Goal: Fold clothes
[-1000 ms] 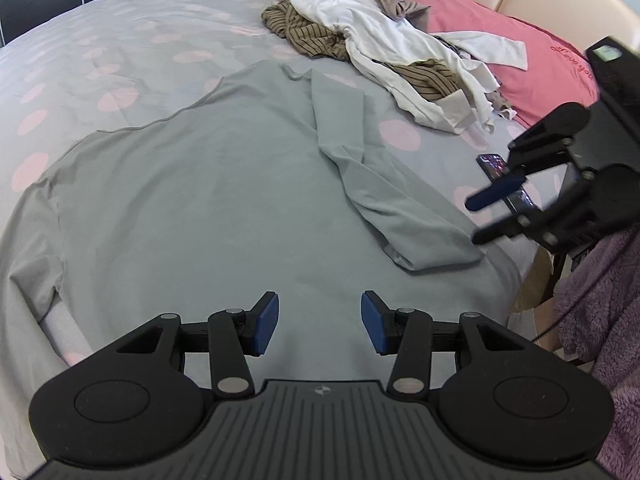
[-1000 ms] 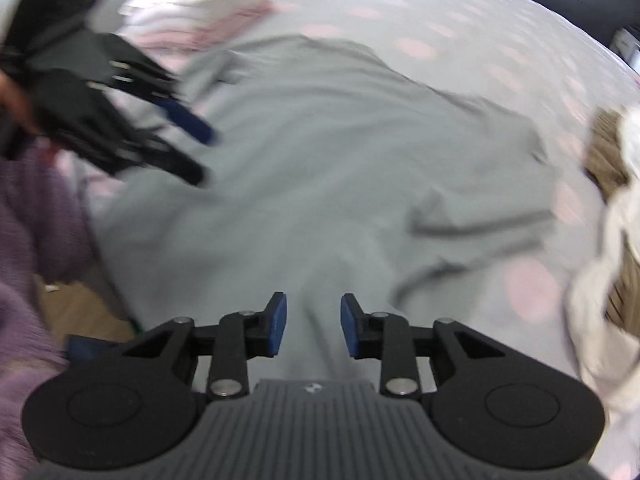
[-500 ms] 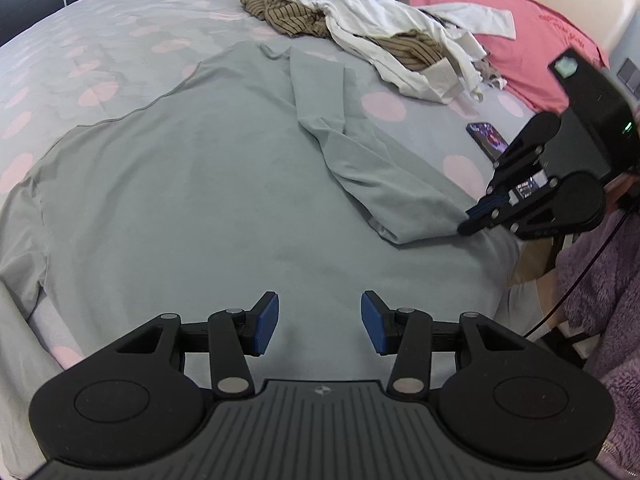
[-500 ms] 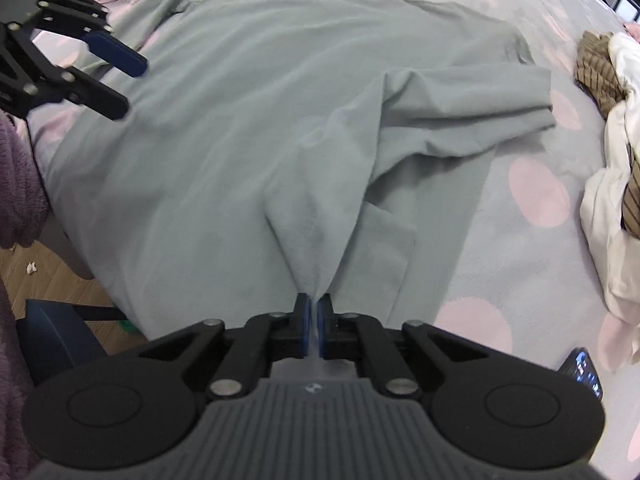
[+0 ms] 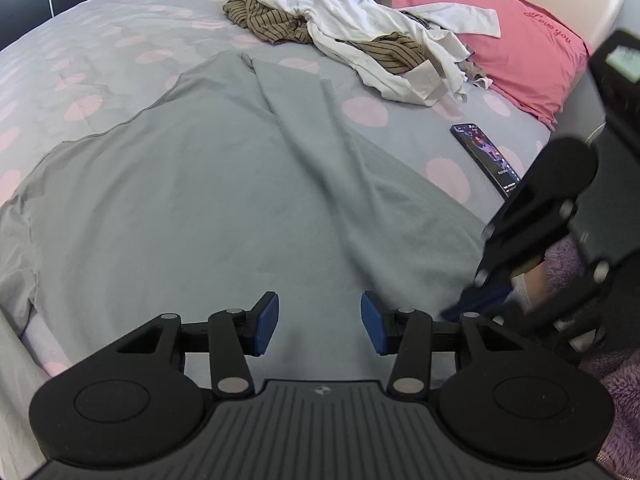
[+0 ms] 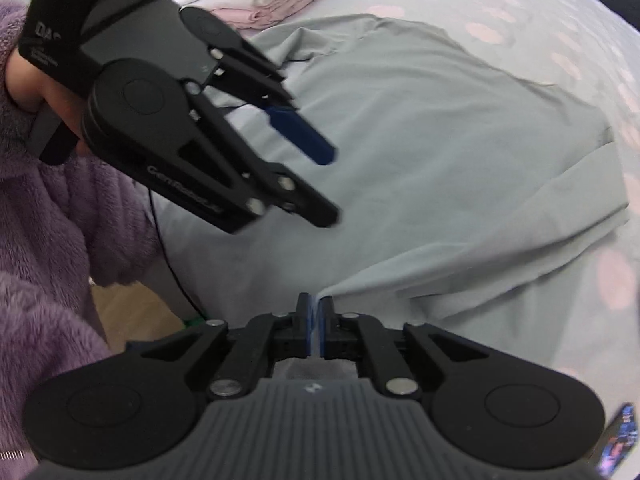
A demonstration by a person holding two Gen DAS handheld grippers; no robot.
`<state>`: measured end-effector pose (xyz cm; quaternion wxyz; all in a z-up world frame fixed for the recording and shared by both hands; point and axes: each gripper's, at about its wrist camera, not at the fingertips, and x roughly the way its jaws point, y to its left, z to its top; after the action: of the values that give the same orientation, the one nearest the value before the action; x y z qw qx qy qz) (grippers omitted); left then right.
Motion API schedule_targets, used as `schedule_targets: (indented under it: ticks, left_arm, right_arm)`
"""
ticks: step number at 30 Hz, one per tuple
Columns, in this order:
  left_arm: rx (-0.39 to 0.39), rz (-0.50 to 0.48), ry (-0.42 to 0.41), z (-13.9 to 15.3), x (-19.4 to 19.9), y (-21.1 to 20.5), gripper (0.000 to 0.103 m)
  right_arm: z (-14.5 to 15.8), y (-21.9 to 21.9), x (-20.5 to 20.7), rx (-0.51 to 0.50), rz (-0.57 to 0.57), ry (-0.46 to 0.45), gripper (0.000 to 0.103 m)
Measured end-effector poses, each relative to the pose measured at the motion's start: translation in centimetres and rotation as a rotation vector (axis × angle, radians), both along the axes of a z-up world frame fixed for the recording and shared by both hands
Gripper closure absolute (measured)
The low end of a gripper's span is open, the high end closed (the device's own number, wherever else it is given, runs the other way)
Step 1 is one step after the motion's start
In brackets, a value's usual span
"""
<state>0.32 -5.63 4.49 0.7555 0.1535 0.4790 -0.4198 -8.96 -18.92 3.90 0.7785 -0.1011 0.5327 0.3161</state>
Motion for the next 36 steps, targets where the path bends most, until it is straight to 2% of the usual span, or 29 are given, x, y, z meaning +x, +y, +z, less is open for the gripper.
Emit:
schedule_targets:
  ticks: [4, 7, 16, 17, 19, 20, 22, 24, 28, 32, 36]
  left_arm:
    - [-0.035, 0.025, 0.031, -0.2, -0.2, 0.4, 0.060]
    - [-0.062, 0.040, 0.085, -1.0, -0.6, 0.4, 0.060]
    - [-0.017, -0.017, 0.131, -4.3, -2.6, -1.0, 0.060]
    - [-0.003, -0.029, 0.133, -4.7, -2.7, -1.2, 0.062]
    - [0.023, -0.056, 0.144, -5.4, -2.9, -1.5, 0.078]
    - [0.032, -0.066, 0.149, -5.6, -2.9, -1.6, 0.082]
    - [0.031, -0.066, 0.146, -5.6, -2.8, -1.4, 0.097]
    - [0.003, -0.044, 0.149, -5.0, -2.6, -0.7, 0.101]
    - [-0.080, 0.026, 0.145, -3.2, -1.8, 1.2, 0.102]
    - [-0.188, 0.165, 0.139, -1.3, -0.2, 4.5, 0.102]
    - [-0.243, 0.304, 0.117, 0.2, 1.1, 7.9, 0.102]
  right_arm:
    - [-0.4, -0.3, -0.4, 0.001, 0.006, 0.020, 0.090]
    - [-0.7, -1.4, -0.7, -0.006, -0.032, 0.028, 0.077]
    - [-3.4, -4.3, -1.3, -0.049, -0.180, 0.076, 0.075]
    - [-3.7, -4.3, -1.3, -0.052, -0.185, 0.082, 0.074]
    - [-4.3, -4.3, -1.4, -0.057, -0.189, 0.090, 0.071]
    - [-4.4, -4.3, -1.4, -0.059, -0.187, 0.088, 0.068]
    - [-4.9, -4.3, -1.4, -0.065, -0.183, 0.079, 0.064]
    - [-4.7, -4.4, -1.6, -0.068, -0.182, 0.070, 0.061]
    - [-4.6, -5.3, -1.5, -0.070, -0.207, 0.067, 0.060]
    - [-4.2, -6.2, -1.0, -0.091, -0.238, 0.030, 0.059]
    - [-3.4, -8.4, 0.8, -0.102, -0.320, -0.028, 0.059]
